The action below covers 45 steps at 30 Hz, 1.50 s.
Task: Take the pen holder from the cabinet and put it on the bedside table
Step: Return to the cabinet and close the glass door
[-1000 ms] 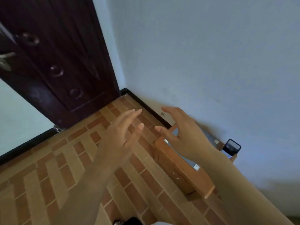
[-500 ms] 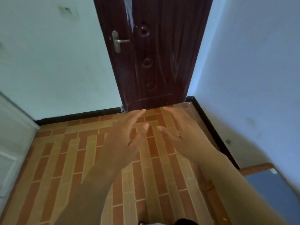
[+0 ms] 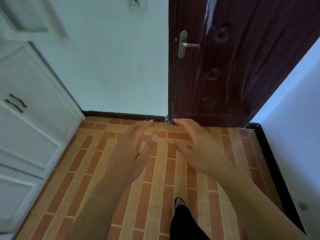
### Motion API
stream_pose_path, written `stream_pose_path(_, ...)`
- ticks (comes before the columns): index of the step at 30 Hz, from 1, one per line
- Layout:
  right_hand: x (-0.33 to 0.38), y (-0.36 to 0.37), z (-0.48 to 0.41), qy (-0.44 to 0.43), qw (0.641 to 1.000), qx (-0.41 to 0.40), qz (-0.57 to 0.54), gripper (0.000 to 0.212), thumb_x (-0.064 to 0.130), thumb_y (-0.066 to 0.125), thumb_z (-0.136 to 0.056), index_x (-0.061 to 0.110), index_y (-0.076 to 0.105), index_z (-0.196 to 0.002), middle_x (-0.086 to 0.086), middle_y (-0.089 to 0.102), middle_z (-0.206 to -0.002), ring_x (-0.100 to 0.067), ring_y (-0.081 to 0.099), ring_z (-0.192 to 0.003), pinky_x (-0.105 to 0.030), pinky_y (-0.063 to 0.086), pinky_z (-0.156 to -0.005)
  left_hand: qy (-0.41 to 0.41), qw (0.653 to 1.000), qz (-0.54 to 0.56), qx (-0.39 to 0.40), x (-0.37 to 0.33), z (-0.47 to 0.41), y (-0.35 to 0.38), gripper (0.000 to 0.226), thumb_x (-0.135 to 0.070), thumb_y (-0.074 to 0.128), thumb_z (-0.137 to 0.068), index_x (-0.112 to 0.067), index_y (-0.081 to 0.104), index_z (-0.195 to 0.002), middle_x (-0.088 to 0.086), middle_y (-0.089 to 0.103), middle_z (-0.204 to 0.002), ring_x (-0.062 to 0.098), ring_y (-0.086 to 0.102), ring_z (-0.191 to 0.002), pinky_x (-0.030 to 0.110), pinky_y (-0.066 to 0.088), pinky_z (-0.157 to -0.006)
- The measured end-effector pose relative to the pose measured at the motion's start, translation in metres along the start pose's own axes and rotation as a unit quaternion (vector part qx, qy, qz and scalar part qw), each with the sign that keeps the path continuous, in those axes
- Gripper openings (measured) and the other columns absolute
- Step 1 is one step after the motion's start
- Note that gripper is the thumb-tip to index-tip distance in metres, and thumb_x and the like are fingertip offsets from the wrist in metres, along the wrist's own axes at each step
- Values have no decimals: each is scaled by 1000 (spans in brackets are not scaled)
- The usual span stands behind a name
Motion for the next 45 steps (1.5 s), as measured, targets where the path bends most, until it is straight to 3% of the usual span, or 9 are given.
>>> stream_pose_path(7,-27,-20,-137,-31,999,17,-28,51,43,52,-87,31,35,-134,15,37,-139,-3,34,-126,-25,31,-103,-28,998,-46,-8,28,-124,7,55,-63,26,-86,-38,36,-134,-15,41,-138,-4,34,-122,17,27,-99)
stream_pose_path(10,-29,-19,-181,-47,998,30,-41,51,43,54,-87,29,37,-133,14,40,-136,-2,37,-122,-22,31,-101,-37,998,-40,-31,41,-159,-4,50,-56,30,-88,-38,36,-134,-23,39,-131,-15,30,-114,-2,22,-86)
stream_pose_path(13,-19,-10,-226,-81,995,42,-41,51,46,53,-87,30,38,-132,14,41,-135,0,39,-117,-21,33,-97,-54,996,-35,-55,65,-186,-20,48,-54,33,-88,-37,37,-134,-27,36,-128,-24,26,-111,-6,17,-84)
stream_pose_path(18,7,22,-309,-122,989,77,-42,50,48,50,-88,31,37,-133,15,39,-138,-1,34,-125,-24,32,-101,-87,991,-42,-93,123,-233,-51,48,-56,32,-89,-38,38,-133,-21,41,-132,-19,30,-116,-1,20,-89)
stream_pose_path(23,34,55,-401,-154,985,77,-33,47,50,46,-88,35,36,-131,22,36,-136,14,27,-114,-2,22,-86,-106,985,-57,-125,187,-295,-87,52,-59,30,-87,-37,39,-133,-18,43,-133,-9,34,-116,4,22,-88)
stream_pose_path(29,71,77,-517,-160,984,68,-36,47,53,45,-87,39,34,-130,20,35,-140,1,32,-125,-20,27,-100,-124,980,-84,-129,255,-379,-147,47,-55,32,-89,-43,32,-134,-18,38,-140,-9,28,-116,17,21,-96)
stream_pose_path(37,114,105,-618,-204,975,74,-45,49,52,45,-87,36,35,-131,18,37,-139,3,34,-121,-19,29,-99,-138,972,-110,-156,310,-447,-201,46,-53,34,-89,-44,32,-134,-31,29,-125,-10,26,-113,18,20,-95)
stream_pose_path(41,128,121,-669,-232,968,87,-49,48,51,46,-87,33,37,-131,17,39,-137,10,30,-114,-7,22,-92,-147,969,-121,-156,345,-478,-215,46,-57,33,-90,-42,33,-134,-22,38,-132,-7,30,-113,20,24,-94)
stream_pose_path(45,147,137,-723,-262,957,105,-61,48,50,46,-88,31,37,-131,14,40,-137,7,32,-117,-18,29,-98,-166,961,-140,-169,378,-516,-232,53,-61,28,-85,-42,33,-134,-15,40,-140,-6,29,-114,22,24,-96)
Point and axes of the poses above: each hand's wrist, its own z-axis away from the middle knuckle, its own y-axis out of the palm, x = y × z, the point moved 8 cm from there along -z, towards the middle knuckle
